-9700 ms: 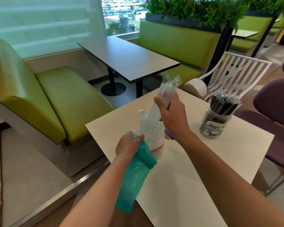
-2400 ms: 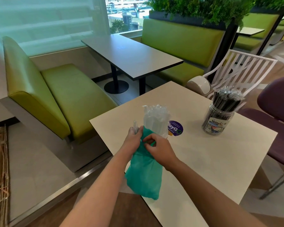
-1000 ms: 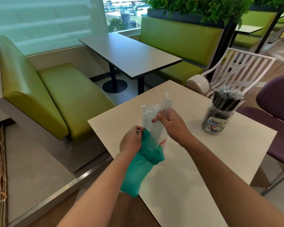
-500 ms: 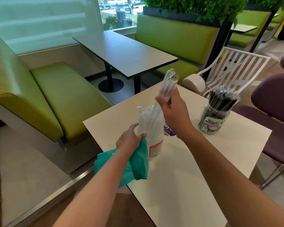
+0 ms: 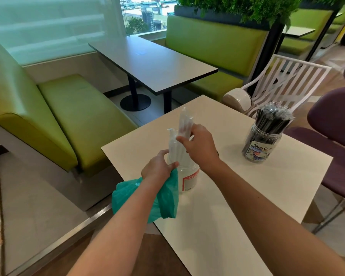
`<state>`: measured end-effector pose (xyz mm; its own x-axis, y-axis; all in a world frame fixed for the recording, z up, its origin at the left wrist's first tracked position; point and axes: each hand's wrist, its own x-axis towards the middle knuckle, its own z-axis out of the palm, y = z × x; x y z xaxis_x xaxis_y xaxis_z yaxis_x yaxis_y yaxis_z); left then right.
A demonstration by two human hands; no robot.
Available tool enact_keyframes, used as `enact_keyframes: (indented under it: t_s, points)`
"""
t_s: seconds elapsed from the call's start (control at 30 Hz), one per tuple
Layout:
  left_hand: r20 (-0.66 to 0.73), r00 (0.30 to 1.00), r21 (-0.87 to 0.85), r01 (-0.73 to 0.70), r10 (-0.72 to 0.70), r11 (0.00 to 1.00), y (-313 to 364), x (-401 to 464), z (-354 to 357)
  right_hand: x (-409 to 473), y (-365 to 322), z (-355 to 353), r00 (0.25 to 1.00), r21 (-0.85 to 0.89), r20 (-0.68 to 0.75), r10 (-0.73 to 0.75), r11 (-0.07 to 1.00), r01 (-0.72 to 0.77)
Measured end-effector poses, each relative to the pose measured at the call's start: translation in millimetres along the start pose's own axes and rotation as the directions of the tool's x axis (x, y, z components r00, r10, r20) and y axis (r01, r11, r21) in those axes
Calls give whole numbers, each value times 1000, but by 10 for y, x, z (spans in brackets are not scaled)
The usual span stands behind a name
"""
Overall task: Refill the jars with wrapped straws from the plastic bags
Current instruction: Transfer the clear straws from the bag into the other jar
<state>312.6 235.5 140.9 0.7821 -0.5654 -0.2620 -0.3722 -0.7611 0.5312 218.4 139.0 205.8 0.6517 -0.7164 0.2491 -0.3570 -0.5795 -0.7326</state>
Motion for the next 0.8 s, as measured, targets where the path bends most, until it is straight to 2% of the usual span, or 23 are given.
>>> enact_keyframes:
  t_s: [0.17,0.3,0.33,0.4,0.47,0.53,0.7,0.8]
  points:
    - [-2,1000,-4,-7,7,1000,-16,19,6,-61,72,131,997,-160,72,-35,986,47]
    - [-4,1000,-5,-2,2,1000,-13,16,10,-11,30,121,990,-261,141,10,965,28]
    - [-5,1000,-1,-3,3,1000,-12,18,10,10,19,103,988,-257,154,27,966,14]
    - [-7,1000,4,-4,4,1000,-7,17,8,27,-28,55,993,-137,121,17,991,0]
    - [-10,1000,-2,-9,9,1000,-11,23,14,35,-92,20,998,-13,22,-52,999,52]
    - [-13,1000,-8,-11,11,1000,-16,24,20,59,-122,27,987,-80,-9,-159,984,158]
    - [-8,1000,-18,-22,21,1000,-34,30,32,0,95,181,965,-301,127,-228,919,256]
    - [-8,1000,-18,-18,18,1000,-34,36,28,-47,145,212,947,-305,143,-287,898,318]
